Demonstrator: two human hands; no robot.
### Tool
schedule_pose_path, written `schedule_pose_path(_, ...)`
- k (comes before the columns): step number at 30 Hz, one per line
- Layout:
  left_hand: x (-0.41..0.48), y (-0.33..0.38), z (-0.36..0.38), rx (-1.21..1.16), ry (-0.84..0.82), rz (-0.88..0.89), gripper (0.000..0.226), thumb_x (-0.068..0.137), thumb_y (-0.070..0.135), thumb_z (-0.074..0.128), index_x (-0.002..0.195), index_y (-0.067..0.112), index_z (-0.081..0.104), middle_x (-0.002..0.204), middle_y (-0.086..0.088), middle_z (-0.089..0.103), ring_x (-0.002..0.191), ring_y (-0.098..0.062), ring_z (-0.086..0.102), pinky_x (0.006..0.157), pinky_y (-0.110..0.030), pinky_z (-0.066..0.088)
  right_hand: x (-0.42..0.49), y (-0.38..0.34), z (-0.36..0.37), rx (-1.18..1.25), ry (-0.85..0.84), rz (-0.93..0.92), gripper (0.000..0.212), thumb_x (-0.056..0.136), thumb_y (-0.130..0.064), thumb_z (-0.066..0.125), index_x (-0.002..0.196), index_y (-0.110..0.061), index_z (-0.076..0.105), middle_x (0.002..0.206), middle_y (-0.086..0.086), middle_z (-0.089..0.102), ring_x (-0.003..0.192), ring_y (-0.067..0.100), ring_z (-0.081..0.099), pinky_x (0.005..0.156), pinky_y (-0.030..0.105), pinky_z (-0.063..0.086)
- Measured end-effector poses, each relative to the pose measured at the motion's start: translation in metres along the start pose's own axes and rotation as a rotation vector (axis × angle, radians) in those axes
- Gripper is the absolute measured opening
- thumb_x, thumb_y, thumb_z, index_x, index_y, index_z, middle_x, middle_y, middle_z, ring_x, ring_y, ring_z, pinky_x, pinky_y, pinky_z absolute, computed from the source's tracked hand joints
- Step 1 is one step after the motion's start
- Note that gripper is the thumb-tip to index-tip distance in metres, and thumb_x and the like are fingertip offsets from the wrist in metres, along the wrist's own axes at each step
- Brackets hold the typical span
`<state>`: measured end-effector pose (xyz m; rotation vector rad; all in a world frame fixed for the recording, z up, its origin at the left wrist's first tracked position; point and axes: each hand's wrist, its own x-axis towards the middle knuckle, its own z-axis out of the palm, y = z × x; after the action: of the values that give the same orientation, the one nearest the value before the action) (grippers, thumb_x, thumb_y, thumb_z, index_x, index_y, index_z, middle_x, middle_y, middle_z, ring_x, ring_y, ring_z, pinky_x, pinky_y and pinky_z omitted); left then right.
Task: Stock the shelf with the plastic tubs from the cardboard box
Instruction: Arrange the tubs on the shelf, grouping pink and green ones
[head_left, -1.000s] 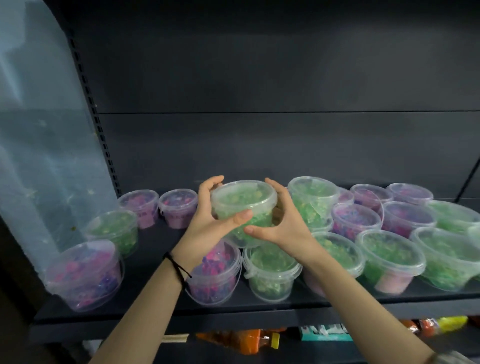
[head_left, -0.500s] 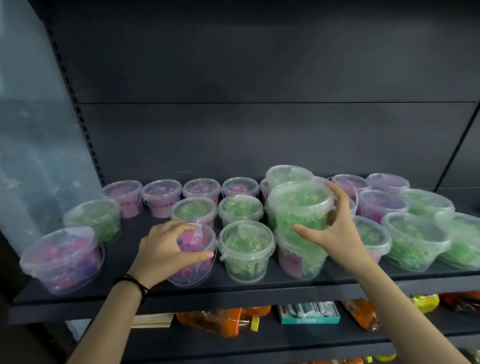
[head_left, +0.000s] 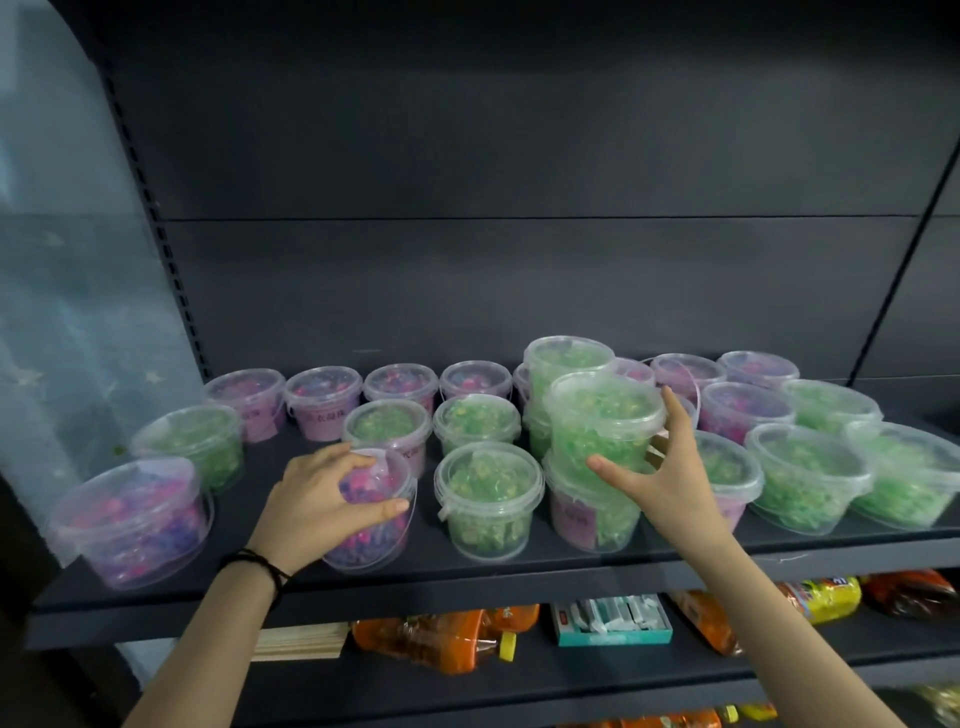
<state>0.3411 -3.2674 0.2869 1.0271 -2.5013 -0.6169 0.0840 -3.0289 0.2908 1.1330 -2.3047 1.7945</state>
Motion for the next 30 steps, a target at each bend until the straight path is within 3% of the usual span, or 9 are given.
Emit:
schedule_pose_path(3, -0.004, -0.001, -0.001, 0.057, 0.025, 0.028, 0.101, 0.046, 0.093, 0.039, 0.13, 0.039, 0.053, 0.148, 0.01, 0.037, 0.137, -0.017, 0.027, 0.111, -0.04, 0.026, -0.018, -0.011, 0.007, -0.103, 0.187, -0.021, 0.098, 0.069, -0.028, 0.084, 0.148, -0.015, 0.028, 0.148, 0.004, 0.032, 0.135, 0.02, 0.035, 0.111, 0.043, 0.036)
schedule_pose_path(6, -0.015, -0.006, -0.002, 0.181, 0.124, 0.069, 0.098, 0.05, 0.094, 0.026, 0.129, 0.043, 0.053, 0.144, 0.01, 0.038, 0.134, -0.018, 0.024, 0.109, -0.041, 0.018, -0.05, -0.029, 0.022, -0.135, 0.359, -0.276, 0.059, 0.078, -0.02, 0.078, 0.13, -0.017, 0.051, 0.131, 0.002, 0.046, 0.125, 0.018, 0.043, 0.104, 0.039, 0.041)
schedule_pose_path(9, -0.021, -0.012, -0.004, 0.231, 0.129, 0.083, 0.086, 0.062, 0.091, 0.033, 0.128, 0.042, 0.056, 0.137, 0.008, 0.043, 0.128, -0.018, 0.028, 0.104, -0.04, 0.019, -0.065, -0.049, 0.048, -0.093, 0.061, -0.386, 0.039, 0.081, -0.025, 0.074, 0.117, -0.024, 0.06, 0.12, -0.006, 0.055, 0.116, 0.005, 0.05, 0.1, 0.023, 0.042)
schedule_pose_path(12, -0.023, -0.018, -0.006, 0.287, 0.186, 0.133, 0.062, 0.078, 0.077, 0.048, 0.125, 0.038, 0.06, 0.131, 0.007, 0.052, 0.123, -0.018, 0.038, 0.097, -0.038, 0.024, -0.058, -0.059, 0.08, -0.214, -0.195, -0.361, 0.041, 0.08, -0.029, 0.076, 0.119, -0.021, 0.063, 0.127, -0.006, 0.054, 0.123, 0.009, 0.046, 0.105, 0.024, 0.035)
schedule_pose_path(15, -0.024, -0.027, -0.011, 0.292, 0.252, 0.152, 0.05, 0.083, 0.065, 0.054, 0.12, 0.034, 0.064, 0.125, 0.007, 0.06, 0.119, -0.019, 0.048, 0.095, -0.036, 0.034, -0.043, -0.059, 0.105, -0.331, -0.282, -0.303, 0.046, 0.078, -0.034, 0.077, 0.12, -0.021, 0.064, 0.135, -0.001, 0.051, 0.128, 0.017, 0.041, 0.107, 0.023, 0.027)
schedule_pose_path(18, -0.013, -0.043, -0.017, 0.262, 0.246, 0.135, 0.045, 0.089, 0.055, 0.054, 0.122, 0.027, 0.064, 0.129, 0.003, 0.061, 0.125, -0.021, 0.049, 0.098, -0.038, 0.041, -0.03, -0.058, 0.121, -0.486, -0.371, -0.274, 0.046, 0.08, -0.042, 0.073, 0.121, -0.024, 0.064, 0.134, -0.004, 0.055, 0.128, 0.018, 0.045, 0.11, 0.035, 0.029)
schedule_pose_path(21, 0.006, -0.057, -0.02, 0.309, 0.206, 0.051, 0.046, 0.093, 0.052, 0.048, 0.13, 0.025, 0.058, 0.14, 0.0, 0.052, 0.135, -0.023, 0.039, 0.104, -0.038, 0.037, -0.028, -0.054, 0.125, -0.523, -0.379, -0.286, 0.047, 0.08, -0.042, 0.071, 0.123, -0.025, 0.063, 0.13, -0.005, 0.059, 0.125, 0.017, 0.05, 0.108, 0.038, 0.033)
schedule_pose_path(24, 0.03, -0.07, -0.021, 0.379, 0.202, -0.011, 0.045, 0.097, 0.047, 0.043, 0.135, 0.026, 0.053, 0.145, 0.0, 0.046, 0.137, -0.025, 0.032, 0.108, -0.036, 0.031, -0.028, -0.047, 0.119, -0.446, -0.319, -0.312, 0.049, 0.075, -0.033, 0.079, 0.119, -0.017, 0.065, 0.123, 0.001, 0.063, 0.118, 0.02, 0.054, 0.103, 0.028, 0.036)
schedule_pose_path(30, 0.074, -0.077, -0.03, 0.31, 0.122, -0.013, 0.043, 0.096, 0.043, 0.05, 0.131, 0.019, 0.058, 0.137, -0.006, 0.054, 0.128, -0.026, 0.045, 0.105, -0.036, 0.036, -0.024, -0.041, 0.112, -0.463, -0.207, -0.257, 0.059, 0.06, -0.039, 0.089, 0.108, -0.008, 0.072, 0.123, 0.009, 0.062, 0.127, 0.029, 0.046, 0.108, 0.034, 0.031)
